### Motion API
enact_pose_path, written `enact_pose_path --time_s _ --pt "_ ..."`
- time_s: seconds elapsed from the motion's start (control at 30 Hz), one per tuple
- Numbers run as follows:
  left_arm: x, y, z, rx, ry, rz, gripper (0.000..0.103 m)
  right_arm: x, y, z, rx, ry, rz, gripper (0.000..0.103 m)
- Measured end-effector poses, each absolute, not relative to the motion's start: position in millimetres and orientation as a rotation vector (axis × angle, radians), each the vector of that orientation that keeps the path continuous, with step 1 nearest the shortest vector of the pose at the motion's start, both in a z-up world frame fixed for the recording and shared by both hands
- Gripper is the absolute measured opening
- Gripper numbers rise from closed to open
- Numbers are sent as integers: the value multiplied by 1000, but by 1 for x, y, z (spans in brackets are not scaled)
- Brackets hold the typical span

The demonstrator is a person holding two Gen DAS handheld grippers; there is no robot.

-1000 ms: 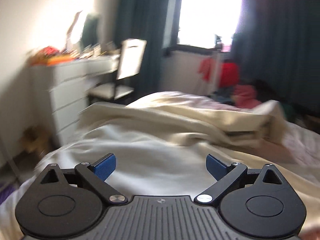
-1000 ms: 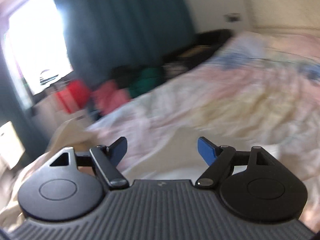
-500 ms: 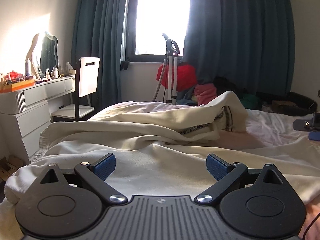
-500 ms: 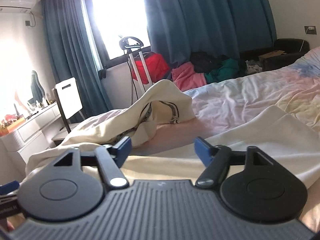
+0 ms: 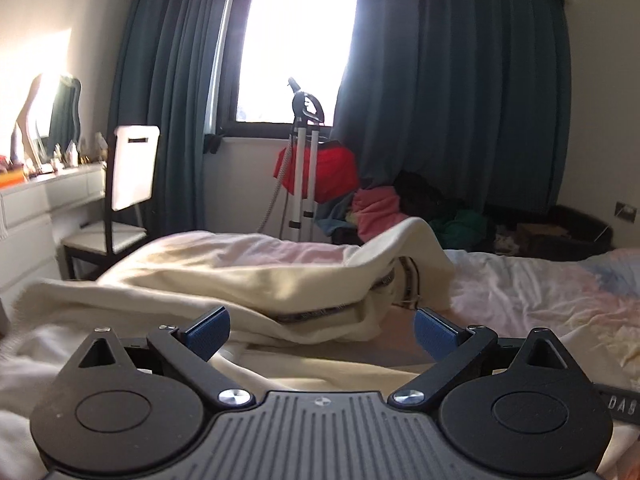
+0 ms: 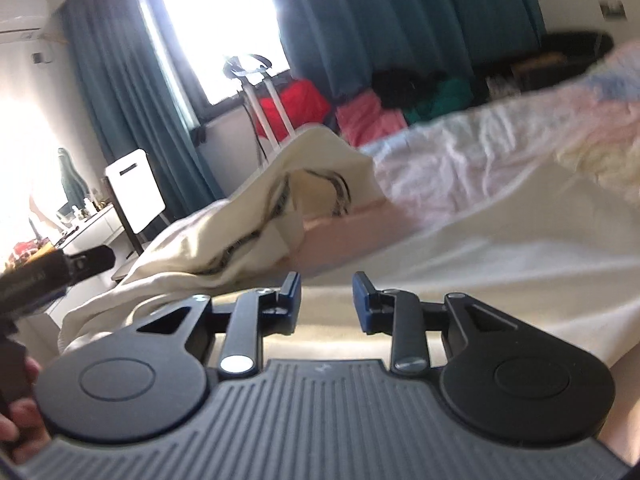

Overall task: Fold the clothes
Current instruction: 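Grasp the ribbed cuff with the right gripper and lift it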

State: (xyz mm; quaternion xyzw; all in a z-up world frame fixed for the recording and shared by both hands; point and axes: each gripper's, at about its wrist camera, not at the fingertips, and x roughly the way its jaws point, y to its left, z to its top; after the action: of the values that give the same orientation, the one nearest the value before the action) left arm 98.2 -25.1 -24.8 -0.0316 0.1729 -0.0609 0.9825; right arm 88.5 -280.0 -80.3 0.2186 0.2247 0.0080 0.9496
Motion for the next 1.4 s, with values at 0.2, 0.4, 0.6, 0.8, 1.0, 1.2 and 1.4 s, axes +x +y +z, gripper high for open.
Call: enact_pose_path --time_s 0.2,0.4,0.6,0.8,1.0,1.2,1.4 --pt "123 -16 -67 -113 427 -158 100 175 -292 -103 636 593 66 56" --pt "149 -5 -100 -151 459 -168 100 295 -295 -149 761 590 13 55" --pt "172 16 -125 -247 486 -181 100 388 -299 -181 835 508 -135 52" --pt "189 20 -138 -293 509 -181 100 416 -303 -169 837 470 -175 13" --pt "179 12 -131 -259 467 -173 100 378 -319 -128 725 430 -166 11" --pt "162 6 -115 -237 431 -157 100 321 -355 -63 610 367 -166 11" --pt "156 4 -107 -226 412 -137 100 301 -424 -4 654 362 -235 11"
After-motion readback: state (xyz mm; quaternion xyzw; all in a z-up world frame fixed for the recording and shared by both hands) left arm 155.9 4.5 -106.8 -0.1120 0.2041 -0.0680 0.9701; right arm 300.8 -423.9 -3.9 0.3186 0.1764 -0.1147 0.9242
